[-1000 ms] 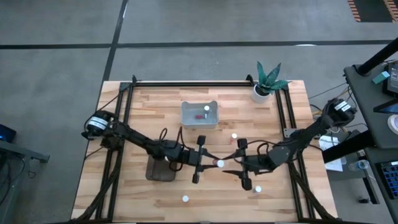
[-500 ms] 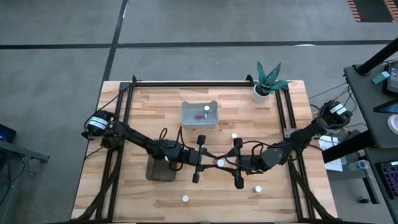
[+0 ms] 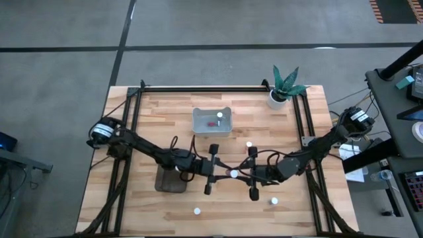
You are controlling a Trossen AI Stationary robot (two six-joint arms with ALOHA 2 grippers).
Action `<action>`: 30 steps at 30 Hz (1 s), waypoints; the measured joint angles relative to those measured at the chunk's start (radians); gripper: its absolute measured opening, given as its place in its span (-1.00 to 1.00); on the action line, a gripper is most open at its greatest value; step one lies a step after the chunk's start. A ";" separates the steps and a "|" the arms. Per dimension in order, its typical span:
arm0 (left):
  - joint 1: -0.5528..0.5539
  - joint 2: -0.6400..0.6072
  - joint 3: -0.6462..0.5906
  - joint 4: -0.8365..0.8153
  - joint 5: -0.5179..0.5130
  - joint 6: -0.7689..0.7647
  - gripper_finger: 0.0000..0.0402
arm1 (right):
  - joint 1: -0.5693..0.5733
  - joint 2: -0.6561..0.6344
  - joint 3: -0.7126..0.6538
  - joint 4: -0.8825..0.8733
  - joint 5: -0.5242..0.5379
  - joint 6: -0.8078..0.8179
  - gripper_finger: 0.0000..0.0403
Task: Pick and place medicine bottles into bin by pill shape (circle, oval)
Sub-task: Put the pink tablet bottle into the black bin
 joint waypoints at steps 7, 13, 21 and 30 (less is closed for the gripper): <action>0.000 -0.115 -0.002 -0.289 -0.010 -0.058 -0.14 | 0.000 -0.057 0.000 -0.176 0.000 0.088 -0.53; 0.000 -0.195 -0.003 -0.396 -0.034 -0.075 0.04 | -0.011 -0.107 0.016 -0.469 0.003 0.271 -0.53; 0.003 -0.157 -0.001 -0.270 -0.054 -0.091 0.05 | -0.037 -0.088 0.029 -0.603 0.052 0.368 -0.53; 0.013 -0.045 0.045 -0.208 -0.092 -0.091 0.05 | -0.041 -0.089 0.031 -0.590 0.052 0.380 -0.53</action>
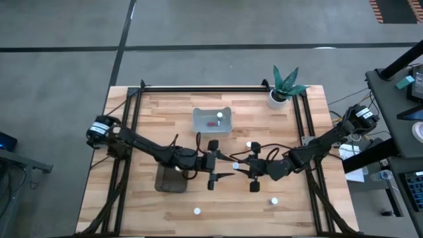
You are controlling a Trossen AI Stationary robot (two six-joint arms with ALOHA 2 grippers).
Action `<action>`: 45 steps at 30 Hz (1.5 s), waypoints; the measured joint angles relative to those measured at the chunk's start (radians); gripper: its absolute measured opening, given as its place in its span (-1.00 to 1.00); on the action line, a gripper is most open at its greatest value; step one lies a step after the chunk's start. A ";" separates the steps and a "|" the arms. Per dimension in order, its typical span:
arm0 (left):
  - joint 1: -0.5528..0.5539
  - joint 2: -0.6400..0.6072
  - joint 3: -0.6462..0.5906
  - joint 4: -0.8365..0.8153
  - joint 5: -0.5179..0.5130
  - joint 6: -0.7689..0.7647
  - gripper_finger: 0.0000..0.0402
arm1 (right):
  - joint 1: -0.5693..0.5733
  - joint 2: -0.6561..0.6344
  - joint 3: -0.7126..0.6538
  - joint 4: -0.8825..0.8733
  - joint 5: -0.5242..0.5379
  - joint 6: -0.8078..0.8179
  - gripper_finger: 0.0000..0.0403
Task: Pick and place medicine bottles into bin by pill shape (circle, oval)
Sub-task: Put the pink tablet bottle into the black bin
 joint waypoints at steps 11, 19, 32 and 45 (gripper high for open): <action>0.002 0.067 0.040 0.005 -0.040 0.000 0.05 | -0.005 0.000 0.000 0.000 0.000 0.015 -0.53; 0.002 0.080 0.040 0.002 -0.045 -0.001 -0.14 | -0.004 0.000 0.000 0.000 0.000 0.014 -0.53; 0.003 0.080 0.040 0.005 -0.070 -0.005 -0.54 | -0.004 0.000 0.000 0.000 0.000 0.012 -0.52; 0.002 0.077 0.040 -0.002 -0.099 -0.001 -0.57 | -0.005 -0.009 0.000 0.012 -0.006 0.014 -0.03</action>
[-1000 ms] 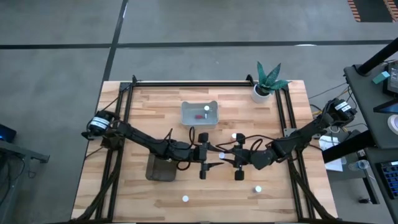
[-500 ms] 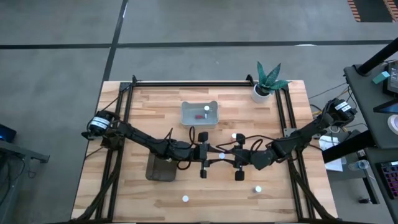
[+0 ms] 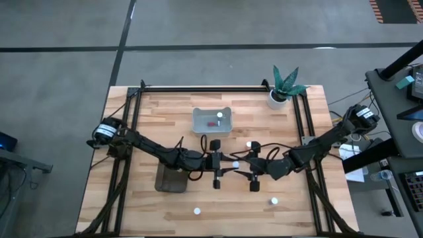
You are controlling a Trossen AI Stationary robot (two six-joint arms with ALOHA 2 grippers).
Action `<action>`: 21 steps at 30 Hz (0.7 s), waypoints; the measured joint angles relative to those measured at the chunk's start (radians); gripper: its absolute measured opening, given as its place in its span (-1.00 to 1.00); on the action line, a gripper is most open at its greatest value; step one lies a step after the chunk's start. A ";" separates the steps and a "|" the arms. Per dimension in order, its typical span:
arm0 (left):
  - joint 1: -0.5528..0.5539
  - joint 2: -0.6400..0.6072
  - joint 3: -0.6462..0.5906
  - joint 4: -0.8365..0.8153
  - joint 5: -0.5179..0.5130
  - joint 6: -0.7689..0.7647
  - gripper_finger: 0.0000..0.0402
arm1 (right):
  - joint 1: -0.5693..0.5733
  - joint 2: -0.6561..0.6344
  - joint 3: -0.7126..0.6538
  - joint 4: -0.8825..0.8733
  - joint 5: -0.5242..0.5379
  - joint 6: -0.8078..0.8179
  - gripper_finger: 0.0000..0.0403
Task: Pick and place medicine bottles into bin by pill shape (circle, oval)
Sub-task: Put the pink tablet bottle into the black bin
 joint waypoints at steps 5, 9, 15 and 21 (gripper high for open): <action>-0.009 -0.030 -0.001 -0.066 -0.018 0.000 -0.57 | 0.001 -0.043 0.000 -0.012 -0.003 0.001 0.12; -0.030 -0.060 -0.003 -0.139 -0.049 -0.001 -0.57 | 0.002 -0.078 0.000 -0.024 -0.003 0.001 0.19; -0.071 -0.157 -0.005 -0.338 -0.112 -0.058 -0.56 | 0.002 -0.130 0.000 -0.080 -0.003 0.016 0.22; -0.120 -0.265 -0.006 -0.574 -0.158 -0.200 -0.55 | 0.002 -0.137 0.000 -0.082 -0.003 0.018 0.23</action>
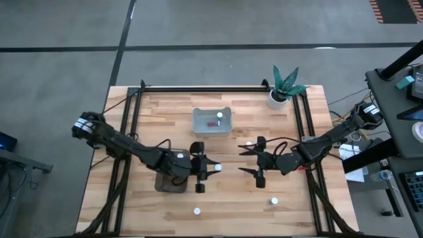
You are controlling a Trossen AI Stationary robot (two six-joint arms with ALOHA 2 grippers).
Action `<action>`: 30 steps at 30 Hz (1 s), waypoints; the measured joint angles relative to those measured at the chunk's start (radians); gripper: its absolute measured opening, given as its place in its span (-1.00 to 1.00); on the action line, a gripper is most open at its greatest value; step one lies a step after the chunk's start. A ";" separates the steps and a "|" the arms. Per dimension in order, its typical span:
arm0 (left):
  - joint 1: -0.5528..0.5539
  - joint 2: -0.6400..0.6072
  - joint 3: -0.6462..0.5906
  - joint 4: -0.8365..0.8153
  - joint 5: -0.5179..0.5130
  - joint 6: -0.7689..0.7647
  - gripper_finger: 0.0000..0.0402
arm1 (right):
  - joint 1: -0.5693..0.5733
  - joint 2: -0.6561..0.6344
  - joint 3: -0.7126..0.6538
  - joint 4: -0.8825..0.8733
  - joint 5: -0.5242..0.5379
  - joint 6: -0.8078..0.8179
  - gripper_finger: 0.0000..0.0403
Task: Pick and place medicine bottles into bin by pill shape (circle, oval)
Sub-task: Put the pink tablet bottle into the black bin
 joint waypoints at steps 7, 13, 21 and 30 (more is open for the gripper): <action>-0.100 -0.139 -0.008 -0.322 -0.054 -0.245 -0.54 | 0.000 -0.001 0.000 0.000 0.000 0.001 0.23; -0.205 -0.232 -0.009 -0.589 -0.230 -0.459 -0.54 | 0.000 -0.001 0.000 0.000 0.000 0.010 0.22; -0.316 -0.242 -0.029 -0.773 -0.353 -0.688 -0.54 | 0.000 -0.001 0.000 0.002 0.000 0.015 0.22; -0.433 -0.272 -0.164 -0.759 -0.439 -0.855 -0.54 | 0.000 -0.001 0.000 0.008 0.001 0.025 0.22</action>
